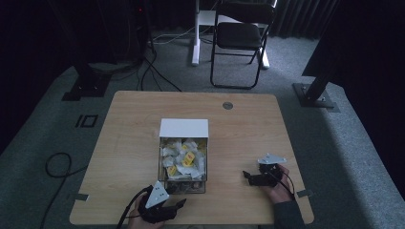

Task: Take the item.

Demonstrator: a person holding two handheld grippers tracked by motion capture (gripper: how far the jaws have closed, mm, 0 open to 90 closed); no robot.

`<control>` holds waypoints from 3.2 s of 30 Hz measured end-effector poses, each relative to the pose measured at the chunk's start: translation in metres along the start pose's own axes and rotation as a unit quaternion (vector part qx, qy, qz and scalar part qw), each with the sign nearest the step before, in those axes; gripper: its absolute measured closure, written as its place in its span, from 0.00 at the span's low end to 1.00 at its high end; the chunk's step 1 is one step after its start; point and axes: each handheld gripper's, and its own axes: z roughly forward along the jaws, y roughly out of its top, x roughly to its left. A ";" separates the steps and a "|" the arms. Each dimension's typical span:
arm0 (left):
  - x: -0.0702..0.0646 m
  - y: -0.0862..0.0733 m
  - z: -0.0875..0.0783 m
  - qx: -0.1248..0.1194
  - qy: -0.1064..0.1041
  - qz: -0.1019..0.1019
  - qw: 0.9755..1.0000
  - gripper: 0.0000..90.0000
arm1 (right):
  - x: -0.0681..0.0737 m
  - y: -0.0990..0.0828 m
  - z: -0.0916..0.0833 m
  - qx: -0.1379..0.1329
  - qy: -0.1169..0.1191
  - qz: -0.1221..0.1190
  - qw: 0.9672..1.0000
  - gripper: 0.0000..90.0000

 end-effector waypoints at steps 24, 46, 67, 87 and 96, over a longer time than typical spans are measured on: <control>0.001 0.004 0.010 -0.065 0.054 -0.043 0.995 0.60 | 0.000 0.000 0.000 0.000 0.000 0.001 1.000 0.15; -0.006 0.006 -0.008 -0.078 0.049 -0.032 0.995 1.00 | 0.000 0.000 0.000 0.000 0.000 0.001 1.000 0.15; 0.009 -0.003 -0.053 -0.092 0.075 -0.053 0.991 1.00 | 0.000 0.000 0.000 0.000 0.000 0.000 1.000 0.15; 0.040 -0.006 -0.074 -0.103 0.128 -0.074 0.984 1.00 | 0.000 0.000 0.000 0.000 0.000 0.000 1.000 0.15; 0.053 -0.004 -0.075 -0.106 0.136 -0.083 0.981 1.00 | 0.000 0.000 0.000 0.000 0.001 0.000 1.000 0.15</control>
